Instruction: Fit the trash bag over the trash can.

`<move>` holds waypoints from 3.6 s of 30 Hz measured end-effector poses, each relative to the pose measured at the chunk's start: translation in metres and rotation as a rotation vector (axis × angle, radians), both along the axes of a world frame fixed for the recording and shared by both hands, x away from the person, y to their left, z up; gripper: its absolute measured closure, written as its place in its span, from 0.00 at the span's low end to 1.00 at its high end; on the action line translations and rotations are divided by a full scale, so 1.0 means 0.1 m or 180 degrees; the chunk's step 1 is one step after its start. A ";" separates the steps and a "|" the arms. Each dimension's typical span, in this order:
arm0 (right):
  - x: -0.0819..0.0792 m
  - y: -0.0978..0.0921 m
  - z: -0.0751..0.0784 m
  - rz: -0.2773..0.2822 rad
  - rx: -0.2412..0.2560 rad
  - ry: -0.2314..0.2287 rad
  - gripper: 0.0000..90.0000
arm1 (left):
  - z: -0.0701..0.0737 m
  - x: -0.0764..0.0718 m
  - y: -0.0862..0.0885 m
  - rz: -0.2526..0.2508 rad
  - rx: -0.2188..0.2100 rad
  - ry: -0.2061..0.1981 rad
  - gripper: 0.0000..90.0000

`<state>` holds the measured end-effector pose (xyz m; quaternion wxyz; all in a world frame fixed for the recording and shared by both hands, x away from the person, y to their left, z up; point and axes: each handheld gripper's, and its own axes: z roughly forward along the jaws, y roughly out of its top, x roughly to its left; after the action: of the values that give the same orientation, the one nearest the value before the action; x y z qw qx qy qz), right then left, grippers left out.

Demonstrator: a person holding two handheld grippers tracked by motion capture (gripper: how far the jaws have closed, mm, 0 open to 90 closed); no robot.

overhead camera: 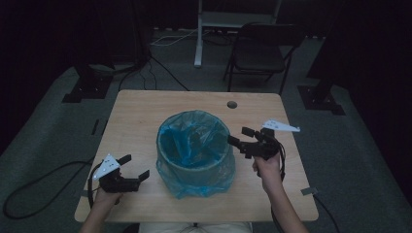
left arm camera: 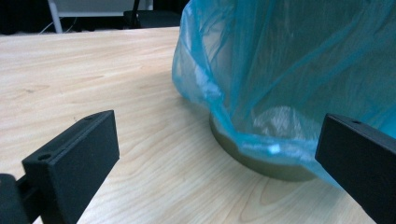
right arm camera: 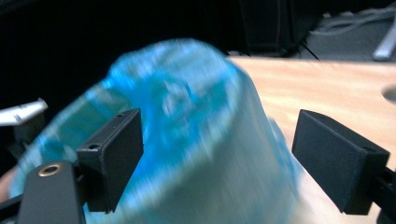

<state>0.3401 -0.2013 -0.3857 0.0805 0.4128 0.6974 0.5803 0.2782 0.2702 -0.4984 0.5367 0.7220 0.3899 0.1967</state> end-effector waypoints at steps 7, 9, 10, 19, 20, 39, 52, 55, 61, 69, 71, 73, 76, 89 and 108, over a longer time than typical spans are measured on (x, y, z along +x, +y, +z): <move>0.25 0.42 0.35 0.0311 -0.0078 -0.0131 0.18 | -0.07 -0.04 0.05 0.0147 0.0081 -0.0061 0.00; 0.33 0.55 0.41 0.0417 -0.0079 -0.0121 0.18 | -0.07 -0.04 0.05 0.0130 0.0052 -0.0087 0.00; 0.37 0.61 0.43 0.0457 -0.0087 -0.0103 0.18 | -0.07 -0.03 0.05 0.0147 0.0041 -0.0096 0.00; 0.73 1.29 0.53 0.1008 -0.0461 0.0190 0.19 | -0.08 -0.03 0.02 0.0183 0.0151 -0.0190 0.00; 0.75 1.33 0.51 0.1079 -0.0519 0.0239 0.21 | -0.08 -0.03 0.03 0.0177 0.0163 -0.0188 0.00; 1.08 2.02 -0.18 0.1531 -0.2582 0.1026 0.23 | -0.05 -0.06 0.10 0.0298 0.0130 -0.0296 0.00; 1.03 1.70 0.27 0.1411 -0.1820 0.0808 0.21 | -0.06 -0.06 0.12 0.0346 0.0149 -0.0238 0.00; 0.97 1.60 0.37 0.1413 -0.1605 0.0689 0.21 | -0.07 -0.05 0.13 0.0339 0.0142 -0.0191 0.00; 0.80 1.42 0.46 0.1308 -0.1420 0.0361 0.17 | -0.10 -0.03 0.13 0.0338 0.0227 -0.0089 0.00; 0.77 1.26 0.44 0.1282 -0.1199 0.0346 0.17 | -0.09 -0.04 0.12 0.0321 0.0189 -0.0085 0.00; 0.76 1.26 0.43 0.1304 -0.1169 0.0348 0.17 | -0.09 -0.04 0.13 0.0330 0.0190 -0.0073 0.00; 0.74 1.26 0.42 0.1323 -0.1101 0.0347 0.17 | -0.10 -0.05 0.13 0.0348 0.0194 -0.0062 0.00; 0.68 1.22 0.43 0.1332 -0.1007 0.0254 0.17 | -0.09 -0.06 0.15 0.0369 0.0200 -0.0051 0.00; 0.46 0.80 0.46 0.1129 -0.0574 -0.0302 0.17 | -0.08 -0.09 0.18 0.0413 0.0226 -0.0049 0.00; 0.28 -0.12 -0.06 0.0106 -0.0348 -0.0350 0.17 | -0.21 -0.15 0.33 0.0633 0.0318 0.0219 0.00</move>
<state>0.3679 -0.2132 -0.3921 0.1314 0.3636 0.7294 0.5644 0.2628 0.3035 -0.5198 0.4642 0.7119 0.4675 0.2433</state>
